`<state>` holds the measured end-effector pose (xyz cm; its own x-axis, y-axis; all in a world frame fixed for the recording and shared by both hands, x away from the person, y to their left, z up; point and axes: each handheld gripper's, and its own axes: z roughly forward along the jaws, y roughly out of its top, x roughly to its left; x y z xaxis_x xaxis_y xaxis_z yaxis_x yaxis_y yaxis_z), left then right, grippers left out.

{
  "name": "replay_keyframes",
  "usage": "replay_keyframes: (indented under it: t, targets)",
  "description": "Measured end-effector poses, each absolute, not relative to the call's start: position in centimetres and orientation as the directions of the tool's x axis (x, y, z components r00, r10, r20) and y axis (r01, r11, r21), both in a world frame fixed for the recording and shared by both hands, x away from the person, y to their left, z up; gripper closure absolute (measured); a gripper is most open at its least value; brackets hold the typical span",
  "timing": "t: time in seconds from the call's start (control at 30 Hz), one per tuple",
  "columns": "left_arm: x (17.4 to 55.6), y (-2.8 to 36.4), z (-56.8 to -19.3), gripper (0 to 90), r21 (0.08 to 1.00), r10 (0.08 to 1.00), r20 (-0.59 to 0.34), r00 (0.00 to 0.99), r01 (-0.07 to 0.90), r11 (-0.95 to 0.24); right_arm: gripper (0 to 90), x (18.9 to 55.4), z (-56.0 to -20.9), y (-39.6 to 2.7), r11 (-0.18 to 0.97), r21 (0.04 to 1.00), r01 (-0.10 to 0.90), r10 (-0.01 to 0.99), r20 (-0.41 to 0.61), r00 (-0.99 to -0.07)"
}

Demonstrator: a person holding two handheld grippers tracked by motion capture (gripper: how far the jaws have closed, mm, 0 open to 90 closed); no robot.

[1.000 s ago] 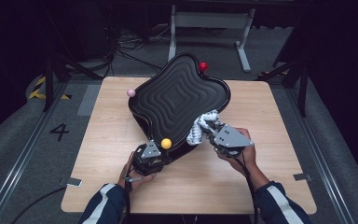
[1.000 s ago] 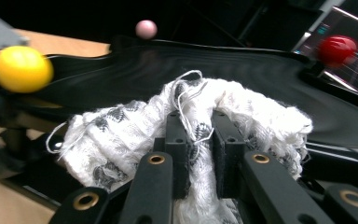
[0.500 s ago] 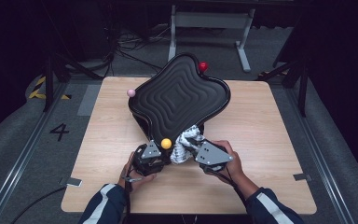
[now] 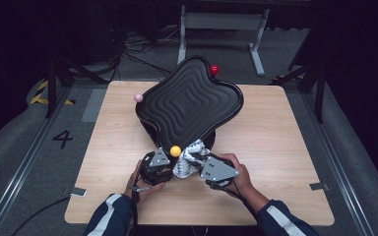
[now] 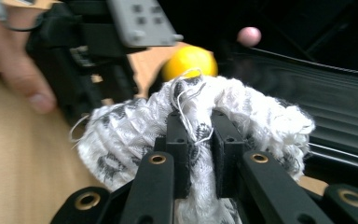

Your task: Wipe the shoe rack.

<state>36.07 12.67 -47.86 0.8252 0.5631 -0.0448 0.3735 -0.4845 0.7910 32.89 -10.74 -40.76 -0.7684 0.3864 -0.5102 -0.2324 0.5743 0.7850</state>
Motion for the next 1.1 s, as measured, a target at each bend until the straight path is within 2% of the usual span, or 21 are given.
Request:
replay_keyframes:
  t: [0.1,0.3,0.7,0.83,1.1]
  targets:
    - [36.1,12.7,-47.9,73.7,0.791,0.563,-0.047,0.825,0.375,-0.484,80.3,33.4,-40.3,-11.7,0.563,0.797,-0.219,0.427,-0.507,-0.749]
    - [36.1,12.7,-47.9,73.7,0.79,0.563,-0.051,0.825,0.378,-0.483,80.3,36.3,-37.5,-15.6,0.514,0.849,-0.122,0.592,-0.454,-0.666]
    - [36.1,12.7,-47.9,73.7,0.79,0.561,-0.047,0.826,0.375,-0.485,79.8,39.1,-33.3,-20.1,0.448,0.889,-0.09,0.741,-0.426,-0.519]
    - [36.1,12.7,-47.9,73.7,0.79,0.561,-0.048,0.826,0.375,-0.485,79.4,40.2,-32.9,-20.9,0.437,0.897,-0.068,0.768,-0.411,-0.491]
    - [36.1,12.7,-47.9,73.7,0.79,0.561,-0.05,0.826,0.377,-0.484,79.6,41.6,-33.9,-23.3,0.361,0.932,0.028,0.837,-0.31,-0.45]
